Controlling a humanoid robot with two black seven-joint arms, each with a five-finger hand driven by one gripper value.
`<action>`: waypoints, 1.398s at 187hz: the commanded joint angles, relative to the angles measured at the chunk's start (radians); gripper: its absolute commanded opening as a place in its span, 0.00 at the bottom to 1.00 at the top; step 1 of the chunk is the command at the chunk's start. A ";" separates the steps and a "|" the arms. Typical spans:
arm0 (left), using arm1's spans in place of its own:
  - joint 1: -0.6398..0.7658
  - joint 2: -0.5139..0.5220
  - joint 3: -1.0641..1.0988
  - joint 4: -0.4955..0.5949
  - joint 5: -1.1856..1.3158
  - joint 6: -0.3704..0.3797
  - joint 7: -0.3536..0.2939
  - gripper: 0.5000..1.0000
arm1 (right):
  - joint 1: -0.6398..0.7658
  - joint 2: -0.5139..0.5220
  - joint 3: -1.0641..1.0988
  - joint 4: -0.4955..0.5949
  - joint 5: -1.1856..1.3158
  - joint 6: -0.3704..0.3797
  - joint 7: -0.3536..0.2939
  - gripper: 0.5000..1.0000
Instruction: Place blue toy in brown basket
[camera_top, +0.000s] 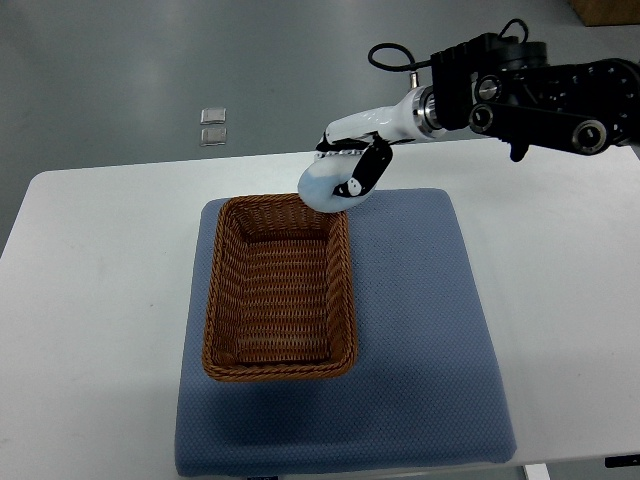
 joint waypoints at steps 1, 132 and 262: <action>-0.001 0.000 -0.001 0.002 0.000 0.001 -0.001 1.00 | -0.001 0.077 -0.003 -0.007 0.002 -0.017 0.002 0.00; 0.000 0.000 -0.002 0.002 0.000 0.001 -0.001 1.00 | -0.213 0.287 -0.011 -0.165 -0.021 -0.093 0.003 0.00; -0.001 0.000 -0.004 0.003 0.000 0.002 -0.001 1.00 | -0.181 0.273 0.075 -0.171 0.002 -0.027 0.011 0.82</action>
